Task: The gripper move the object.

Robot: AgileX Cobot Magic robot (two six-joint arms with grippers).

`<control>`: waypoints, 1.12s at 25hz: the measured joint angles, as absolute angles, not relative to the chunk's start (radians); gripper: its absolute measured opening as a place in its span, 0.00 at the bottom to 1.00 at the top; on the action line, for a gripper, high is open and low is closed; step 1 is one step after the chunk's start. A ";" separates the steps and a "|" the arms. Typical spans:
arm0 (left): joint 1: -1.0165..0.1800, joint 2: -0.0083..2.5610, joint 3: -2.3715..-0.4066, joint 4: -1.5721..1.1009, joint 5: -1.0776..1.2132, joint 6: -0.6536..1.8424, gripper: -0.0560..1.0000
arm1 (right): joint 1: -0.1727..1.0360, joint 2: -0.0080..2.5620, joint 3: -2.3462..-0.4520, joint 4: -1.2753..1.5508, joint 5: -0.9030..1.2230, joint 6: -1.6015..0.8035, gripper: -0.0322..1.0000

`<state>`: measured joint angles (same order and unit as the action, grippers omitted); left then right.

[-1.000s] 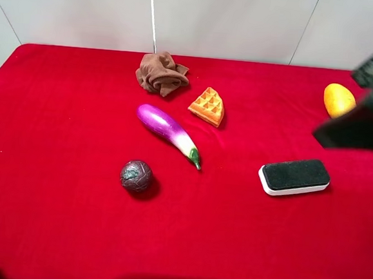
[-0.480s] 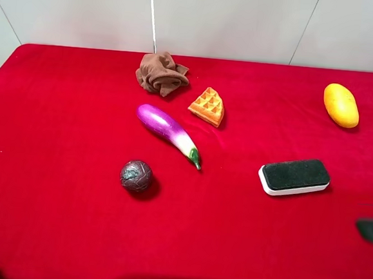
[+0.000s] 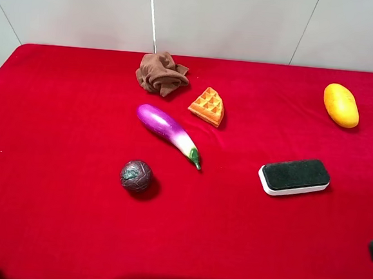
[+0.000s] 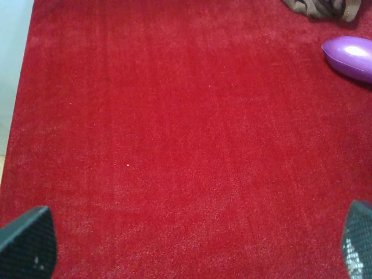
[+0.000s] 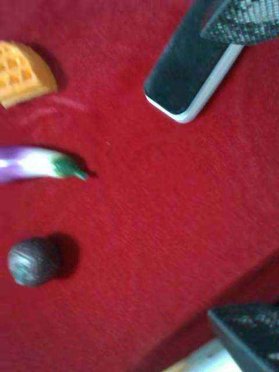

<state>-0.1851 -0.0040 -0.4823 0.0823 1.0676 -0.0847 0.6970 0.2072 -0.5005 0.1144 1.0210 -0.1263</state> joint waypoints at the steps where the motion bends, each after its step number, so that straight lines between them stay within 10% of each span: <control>1: -0.185 -0.004 -0.482 0.082 1.068 -0.085 0.98 | 0.687 0.181 -0.500 0.094 1.020 -0.103 0.68; 18: -0.185 -0.004 -0.482 0.082 1.068 -0.085 0.98 | 0.091 -0.006 -0.496 0.142 1.026 -0.191 0.68; 28: -0.185 -0.004 -0.482 0.082 1.068 -0.085 0.98 | 0.040 -0.006 -0.496 0.147 1.028 -0.208 0.64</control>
